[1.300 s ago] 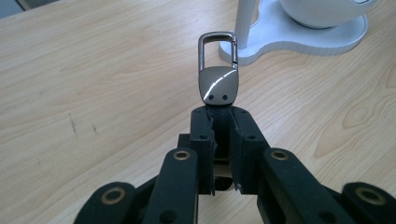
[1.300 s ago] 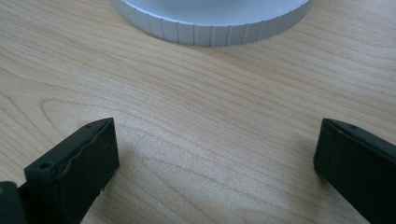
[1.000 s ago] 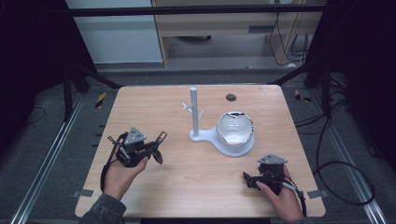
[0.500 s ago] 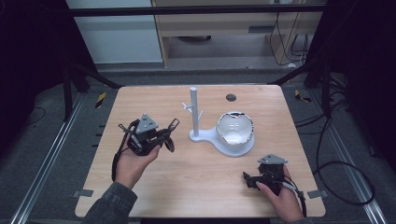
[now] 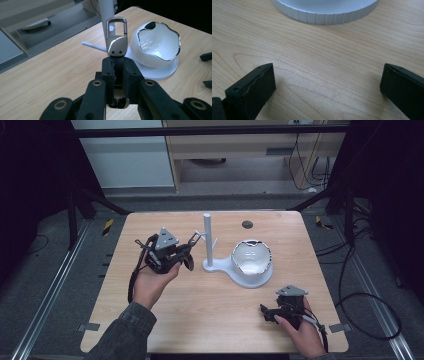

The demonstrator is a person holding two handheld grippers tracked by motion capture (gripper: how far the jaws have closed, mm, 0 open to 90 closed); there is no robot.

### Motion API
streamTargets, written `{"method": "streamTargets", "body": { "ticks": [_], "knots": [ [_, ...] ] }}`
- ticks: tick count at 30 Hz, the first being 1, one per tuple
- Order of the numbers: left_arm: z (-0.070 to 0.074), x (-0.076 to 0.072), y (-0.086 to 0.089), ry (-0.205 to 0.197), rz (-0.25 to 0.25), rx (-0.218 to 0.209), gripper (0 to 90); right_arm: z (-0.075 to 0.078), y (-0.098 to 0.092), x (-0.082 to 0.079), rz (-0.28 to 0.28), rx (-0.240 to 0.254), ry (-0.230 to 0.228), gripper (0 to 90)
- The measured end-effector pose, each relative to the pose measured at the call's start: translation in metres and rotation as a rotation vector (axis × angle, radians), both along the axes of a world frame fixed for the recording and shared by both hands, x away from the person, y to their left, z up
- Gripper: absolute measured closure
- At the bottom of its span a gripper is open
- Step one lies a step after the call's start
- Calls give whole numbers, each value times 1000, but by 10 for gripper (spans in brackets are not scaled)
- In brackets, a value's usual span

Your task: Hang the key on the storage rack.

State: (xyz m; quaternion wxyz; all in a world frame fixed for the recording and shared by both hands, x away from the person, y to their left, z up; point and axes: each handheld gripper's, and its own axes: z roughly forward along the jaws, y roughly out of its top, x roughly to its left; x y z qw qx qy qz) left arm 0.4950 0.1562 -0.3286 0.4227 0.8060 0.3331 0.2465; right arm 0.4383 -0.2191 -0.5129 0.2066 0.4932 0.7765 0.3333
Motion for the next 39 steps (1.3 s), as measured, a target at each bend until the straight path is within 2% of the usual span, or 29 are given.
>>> {"method": "streamTargets", "body": {
  "ticks": [4, 18, 29, 39],
  "knots": [
    [-3, 6, 0, 4, 3, 8, 801, 0, 0, 0, 0, 0, 0, 3],
    [-11, 20, -5, 29, 13, -2, 800, 0, 0, 0, 0, 0, 0, 3],
    [-23, 32, -14, 50, 22, -2, 801, 0, 0, 0, 0, 0, 0, 3],
    [-29, 36, -17, 59, 22, 3, 802, 0, 0, 0, 0, 1, 0, 3]
  ]
}}
